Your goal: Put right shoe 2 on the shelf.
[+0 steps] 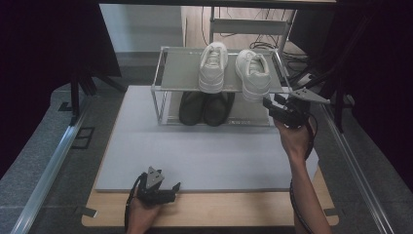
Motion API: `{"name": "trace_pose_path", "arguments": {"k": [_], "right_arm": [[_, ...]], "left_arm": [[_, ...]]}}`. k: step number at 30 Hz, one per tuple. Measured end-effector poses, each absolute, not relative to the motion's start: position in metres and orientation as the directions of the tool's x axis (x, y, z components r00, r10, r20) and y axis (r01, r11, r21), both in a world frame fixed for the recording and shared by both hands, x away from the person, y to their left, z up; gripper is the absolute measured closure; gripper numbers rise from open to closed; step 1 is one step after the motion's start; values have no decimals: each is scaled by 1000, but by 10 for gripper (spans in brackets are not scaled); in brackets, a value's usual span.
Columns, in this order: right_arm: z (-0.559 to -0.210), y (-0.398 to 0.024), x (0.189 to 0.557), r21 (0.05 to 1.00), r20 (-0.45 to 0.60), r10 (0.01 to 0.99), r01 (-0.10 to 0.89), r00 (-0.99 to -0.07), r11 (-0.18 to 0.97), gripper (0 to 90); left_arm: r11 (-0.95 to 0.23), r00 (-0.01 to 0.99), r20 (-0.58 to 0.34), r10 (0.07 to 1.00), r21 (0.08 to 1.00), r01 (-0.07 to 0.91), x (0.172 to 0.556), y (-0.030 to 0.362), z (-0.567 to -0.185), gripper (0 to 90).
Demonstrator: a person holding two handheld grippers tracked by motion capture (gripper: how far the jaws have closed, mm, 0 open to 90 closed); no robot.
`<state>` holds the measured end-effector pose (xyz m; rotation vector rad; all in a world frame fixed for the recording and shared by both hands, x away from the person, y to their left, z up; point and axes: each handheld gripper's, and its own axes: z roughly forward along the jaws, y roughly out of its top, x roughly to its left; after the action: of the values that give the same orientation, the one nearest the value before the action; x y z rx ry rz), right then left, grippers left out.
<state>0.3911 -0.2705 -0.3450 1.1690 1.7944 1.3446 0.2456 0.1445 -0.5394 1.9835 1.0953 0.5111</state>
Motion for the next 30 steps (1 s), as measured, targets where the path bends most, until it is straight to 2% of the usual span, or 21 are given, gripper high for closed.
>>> {"name": "trace_pose_path", "arguments": {"k": [5,9,23,30], "right_arm": [[-337,-263,396,960,28,916,266,-399,86,254],[-332,-251,403,958,10,927,271,-375,99,169],[-326,-214,449,939,8,965,333,-262,82,65],[-322,-207,454,926,3,968,365,-251,92,126]], "left_arm": [[-309,545,-28,838,798,517,246,145,-539,142],[-309,545,-28,838,798,517,246,145,-539,142],[-308,545,-30,838,799,517,246,145,-539,143],[-308,545,-30,838,799,517,246,145,-539,142]]}}
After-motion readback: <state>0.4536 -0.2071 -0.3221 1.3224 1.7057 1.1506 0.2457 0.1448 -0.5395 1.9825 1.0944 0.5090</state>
